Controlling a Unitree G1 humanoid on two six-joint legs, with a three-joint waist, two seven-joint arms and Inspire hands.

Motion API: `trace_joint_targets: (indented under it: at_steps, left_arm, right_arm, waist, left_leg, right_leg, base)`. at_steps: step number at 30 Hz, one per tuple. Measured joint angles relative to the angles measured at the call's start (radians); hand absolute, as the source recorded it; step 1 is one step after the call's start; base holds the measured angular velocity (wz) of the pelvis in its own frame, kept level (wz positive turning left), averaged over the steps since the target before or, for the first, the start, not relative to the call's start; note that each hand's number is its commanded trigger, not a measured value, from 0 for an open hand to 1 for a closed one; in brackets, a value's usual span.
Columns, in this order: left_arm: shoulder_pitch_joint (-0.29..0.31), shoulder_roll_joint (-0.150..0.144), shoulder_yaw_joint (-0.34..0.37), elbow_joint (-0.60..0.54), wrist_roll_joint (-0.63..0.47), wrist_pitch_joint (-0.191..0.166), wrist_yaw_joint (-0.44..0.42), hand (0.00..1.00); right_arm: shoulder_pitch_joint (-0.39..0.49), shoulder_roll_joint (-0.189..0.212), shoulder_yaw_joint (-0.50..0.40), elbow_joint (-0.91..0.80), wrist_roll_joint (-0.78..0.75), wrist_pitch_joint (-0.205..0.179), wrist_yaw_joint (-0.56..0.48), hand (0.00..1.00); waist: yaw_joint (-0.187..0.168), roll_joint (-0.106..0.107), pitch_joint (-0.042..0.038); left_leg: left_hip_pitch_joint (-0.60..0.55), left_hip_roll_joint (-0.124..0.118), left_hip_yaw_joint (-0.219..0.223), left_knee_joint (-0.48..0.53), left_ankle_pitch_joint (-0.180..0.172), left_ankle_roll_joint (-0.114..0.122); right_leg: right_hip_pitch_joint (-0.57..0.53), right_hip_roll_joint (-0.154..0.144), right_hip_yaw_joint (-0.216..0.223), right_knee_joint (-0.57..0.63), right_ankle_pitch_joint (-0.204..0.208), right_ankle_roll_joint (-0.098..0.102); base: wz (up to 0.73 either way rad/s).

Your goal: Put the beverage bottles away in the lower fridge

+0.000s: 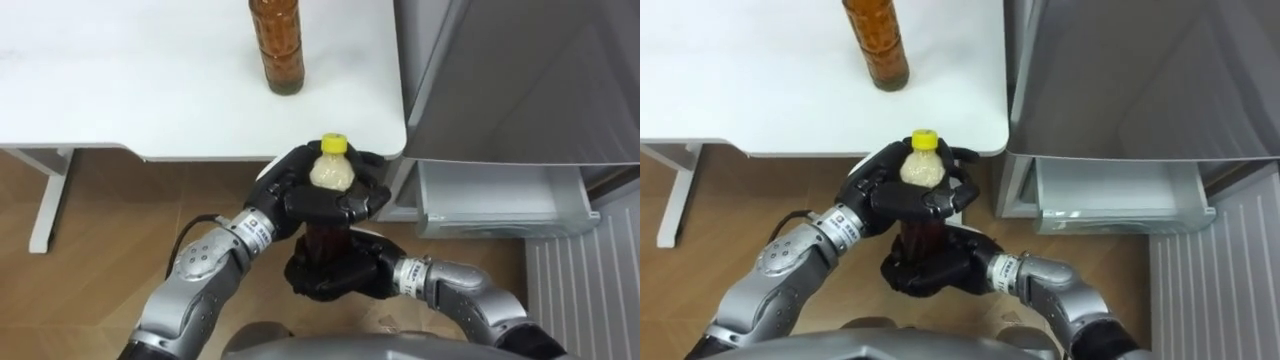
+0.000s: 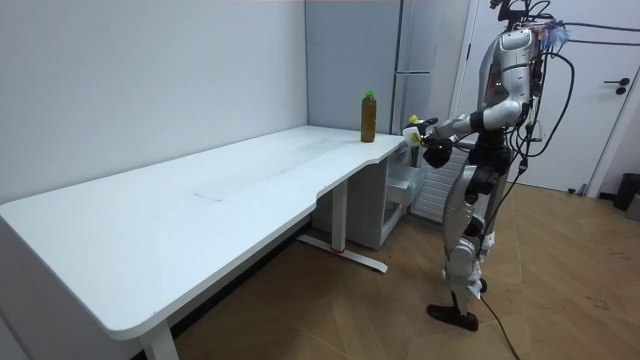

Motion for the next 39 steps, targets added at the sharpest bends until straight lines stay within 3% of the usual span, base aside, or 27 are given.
trace_joint_targets:
  at_steps: [8, 12, 18, 22, 32, 34, 39]
  left_arm:
    - [-0.019, 0.017, 0.033, -0.095, 0.03, 0.002, -0.006, 0.0]
    - [-0.019, 0.033, 0.043, -0.164, 0.05, 0.006, -0.007, 0.0]
    - [-0.02, 0.052, 0.053, -0.214, 0.051, 0.006, -0.01, 0.0]
    - [-0.02, 0.053, 0.054, -0.228, 0.064, 0.006, -0.021, 0.0]
    - [-0.02, 0.058, 0.071, -0.251, 0.07, 0.006, -0.049, 0.0]
    - [-0.019, 0.061, 0.071, -0.254, 0.072, 0.006, -0.048, 1.0]
    - [-0.019, 0.057, 0.071, -0.265, 0.114, 0.006, -0.056, 1.0]
  right_arm:
    - [-0.025, 0.037, -0.071, 0.031, -0.025, -0.074, 0.063, 1.0]
    - [-0.028, 0.054, -0.104, 0.018, -0.023, -0.086, 0.106, 1.0]
    - [-0.044, 0.066, -0.118, 0.013, -0.008, -0.087, 0.153, 1.0]
    - [-0.042, 0.069, -0.141, 0.011, -0.008, -0.087, 0.188, 1.0]
    - [-0.04, 0.079, -0.156, 0.012, -0.003, -0.087, 0.227, 1.0]
    - [-0.041, 0.079, -0.156, 0.016, -0.003, -0.087, 0.231, 1.0]
    - [-0.034, 0.079, -0.155, 0.015, 0.003, -0.088, 0.234, 1.0]
  waist:
    - [0.001, 0.004, -0.0004]
    - [-0.004, 0.005, -0.001]
    - [-0.029, 0.014, -0.0025]
    - [-0.029, 0.023, -0.0068]
    - [-0.031, 0.023, -0.0068]
    - [-0.029, 0.023, -0.0068]
    - [-0.024, 0.023, -0.0066]
  left_leg:
    - [0.014, 0.011, 0.013, 0.0, -0.002, -0.004]
    - [0.018, 0.01, 0.01, 0.004, -0.002, -0.004]
    - [0.013, 0.008, -0.005, 0.012, -0.002, -0.003]
    - [0.013, 0.008, -0.005, 0.012, -0.002, -0.003]
    - [0.013, 0.007, -0.005, 0.012, -0.002, -0.003]
    - [0.014, 0.007, -0.005, 0.012, -0.002, -0.003]
    - [0.017, 0.006, -0.016, 0.012, -0.002, -0.004]
  right_leg:
    - [0.001, 0.009, 0.019, 0.005, 0.002, -0.003]
    - [0.01, 0.007, 0.018, 0.005, 0.002, -0.003]
    - [0.021, 0.006, -0.003, 0.004, 0.002, -0.003]
    - [0.021, 0.006, -0.003, 0.003, 0.002, -0.003]
    - [0.024, 0.006, -0.004, -0.01, 0.002, -0.003]
    - [0.025, 0.006, -0.004, -0.01, 0.002, -0.003]
    - [0.034, 0.007, -0.006, -0.011, 0.002, -0.003]
  base:
    - [-0.06]
    - [0.02]
    - [0.08]
    - [0.0]
    - [0.0]
    - [0.0]
    - [0.06]
